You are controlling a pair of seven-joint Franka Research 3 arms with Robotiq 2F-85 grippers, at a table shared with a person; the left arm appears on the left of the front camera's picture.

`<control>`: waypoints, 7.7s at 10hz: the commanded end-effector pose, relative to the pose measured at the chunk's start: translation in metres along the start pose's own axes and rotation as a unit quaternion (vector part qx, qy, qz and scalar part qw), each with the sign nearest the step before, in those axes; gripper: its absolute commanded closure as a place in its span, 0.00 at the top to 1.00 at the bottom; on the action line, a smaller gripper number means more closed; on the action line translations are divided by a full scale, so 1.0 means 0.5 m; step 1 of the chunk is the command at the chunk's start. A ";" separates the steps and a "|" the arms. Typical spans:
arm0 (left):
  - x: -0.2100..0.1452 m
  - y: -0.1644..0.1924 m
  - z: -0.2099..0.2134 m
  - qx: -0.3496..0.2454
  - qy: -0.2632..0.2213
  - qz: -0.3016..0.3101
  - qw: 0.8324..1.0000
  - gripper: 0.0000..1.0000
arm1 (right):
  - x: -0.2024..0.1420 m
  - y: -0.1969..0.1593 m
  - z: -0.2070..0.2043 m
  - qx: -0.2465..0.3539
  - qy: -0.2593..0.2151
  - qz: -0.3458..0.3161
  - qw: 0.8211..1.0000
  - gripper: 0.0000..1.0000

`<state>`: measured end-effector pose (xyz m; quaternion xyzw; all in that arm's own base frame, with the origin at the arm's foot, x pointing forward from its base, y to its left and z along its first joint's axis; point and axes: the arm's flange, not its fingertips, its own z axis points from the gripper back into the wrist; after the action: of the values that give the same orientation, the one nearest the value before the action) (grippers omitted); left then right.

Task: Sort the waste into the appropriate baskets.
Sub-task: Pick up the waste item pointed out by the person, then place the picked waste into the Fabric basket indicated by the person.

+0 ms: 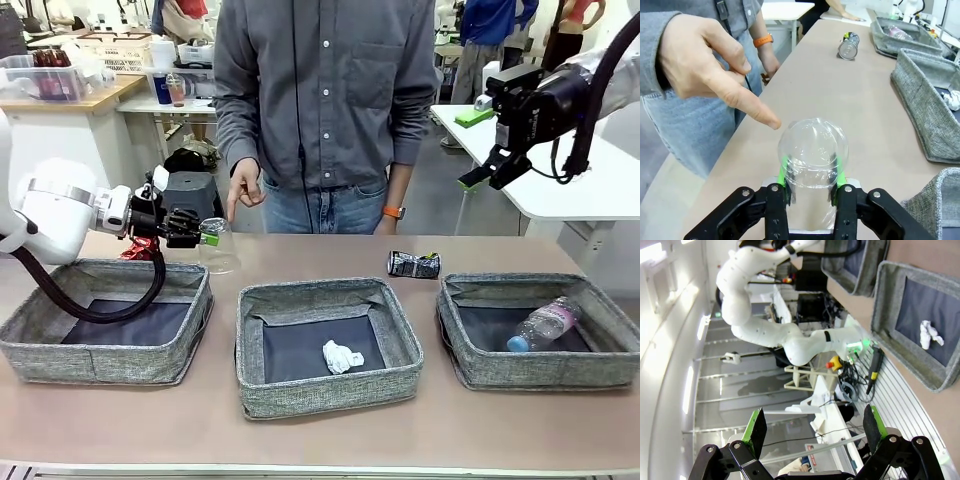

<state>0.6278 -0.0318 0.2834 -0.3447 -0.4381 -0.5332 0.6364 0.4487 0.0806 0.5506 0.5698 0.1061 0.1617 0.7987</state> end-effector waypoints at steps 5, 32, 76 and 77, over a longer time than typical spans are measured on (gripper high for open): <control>0.154 -0.067 0.156 0.054 0.005 -0.034 0.998 0.35 | -0.004 0.001 -0.004 0.008 -0.004 0.013 1.000 1.00; 0.882 -0.343 -0.151 0.018 0.508 0.584 0.633 0.35 | -0.004 0.001 -0.004 0.008 -0.004 0.013 1.000 1.00; 0.997 -0.405 -0.200 0.112 0.524 0.612 0.581 0.35 | -0.004 0.001 -0.004 0.008 -0.004 0.013 1.000 1.00; 0.995 -0.399 -0.207 0.109 0.523 0.611 0.584 0.35 | -0.004 0.001 -0.004 0.008 -0.004 0.013 1.000 1.00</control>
<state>0.4760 -0.3517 0.6984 -0.1207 0.2299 -0.0548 0.9641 0.4481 0.0808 0.5510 0.5698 0.1057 0.1621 0.7987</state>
